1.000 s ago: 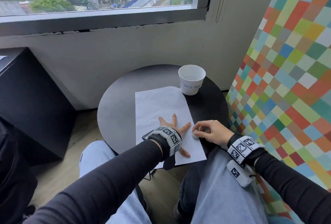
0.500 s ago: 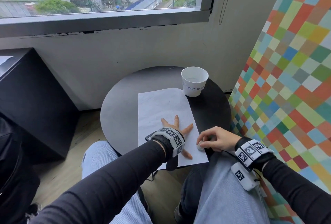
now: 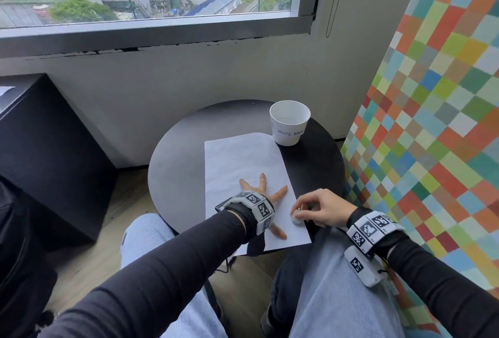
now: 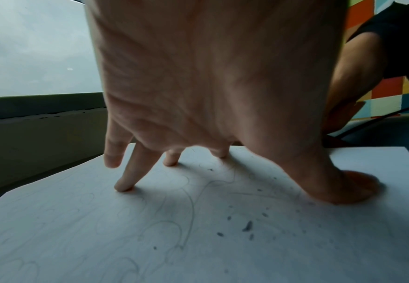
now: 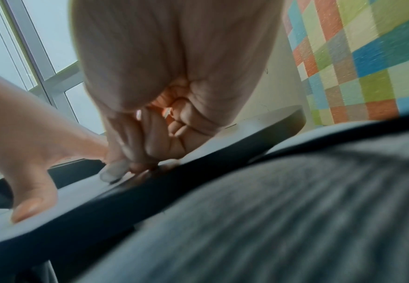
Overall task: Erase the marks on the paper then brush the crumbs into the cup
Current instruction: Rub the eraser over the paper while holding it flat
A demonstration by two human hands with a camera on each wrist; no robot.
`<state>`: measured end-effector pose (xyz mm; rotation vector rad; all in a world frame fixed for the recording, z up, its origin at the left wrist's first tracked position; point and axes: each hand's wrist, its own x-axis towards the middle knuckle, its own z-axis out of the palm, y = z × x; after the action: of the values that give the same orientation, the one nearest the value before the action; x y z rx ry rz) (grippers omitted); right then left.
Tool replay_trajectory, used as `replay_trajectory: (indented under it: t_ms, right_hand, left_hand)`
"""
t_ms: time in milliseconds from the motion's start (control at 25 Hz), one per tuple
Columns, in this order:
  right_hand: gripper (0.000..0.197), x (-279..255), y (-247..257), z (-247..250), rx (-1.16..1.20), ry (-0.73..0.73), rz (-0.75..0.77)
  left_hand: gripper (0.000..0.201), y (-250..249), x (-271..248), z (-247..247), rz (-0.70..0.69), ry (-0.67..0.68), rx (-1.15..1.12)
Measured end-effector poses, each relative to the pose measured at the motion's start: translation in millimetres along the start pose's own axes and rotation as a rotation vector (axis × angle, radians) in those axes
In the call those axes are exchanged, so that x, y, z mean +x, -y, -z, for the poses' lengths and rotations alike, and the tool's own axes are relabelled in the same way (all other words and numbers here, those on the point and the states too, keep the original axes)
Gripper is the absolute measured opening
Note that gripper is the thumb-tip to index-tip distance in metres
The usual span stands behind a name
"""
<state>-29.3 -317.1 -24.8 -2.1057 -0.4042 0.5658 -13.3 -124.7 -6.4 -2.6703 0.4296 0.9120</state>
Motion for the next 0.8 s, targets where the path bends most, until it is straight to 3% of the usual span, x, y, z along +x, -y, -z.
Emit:
replay_trajectory:
  t_ms: [80, 240, 360, 400, 520, 680, 800]
  right_hand:
    - [0.002, 2, 1, 0, -0.039, -0.100, 0.025]
    - [0.004, -2, 1, -2, -0.030, 0.061, 0.031]
    - [0.002, -1, 2, 0, -0.149, -0.112, 0.081]
    - [0.002, 0, 3, 0, -0.162, -0.108, 0.084]
    - [0.009, -3, 4, -5, -0.132, 0.100, 0.058]
    - [0.004, -2, 3, -1, -0.133, -0.036, 0.078]
    - [0.005, -5, 6, -6, -0.039, 0.116, 0.003]
  left_hand:
    - [0.130, 1, -2, 1, -0.004, -0.009, -0.004]
    - [0.126, 0, -11, 4, 0.001, -0.014, 0.015]
    - [0.128, 0, -8, 5, -0.005, -0.014, 0.010]
    - [0.128, 0, -8, 4, -0.004, -0.013, 0.005]
    - [0.128, -1, -10, 5, -0.001, -0.007, 0.017]
    - [0.128, -1, -8, 4, 0.001, -0.014, 0.004]
    - [0.128, -1, -10, 4, 0.006, -0.011, 0.007]
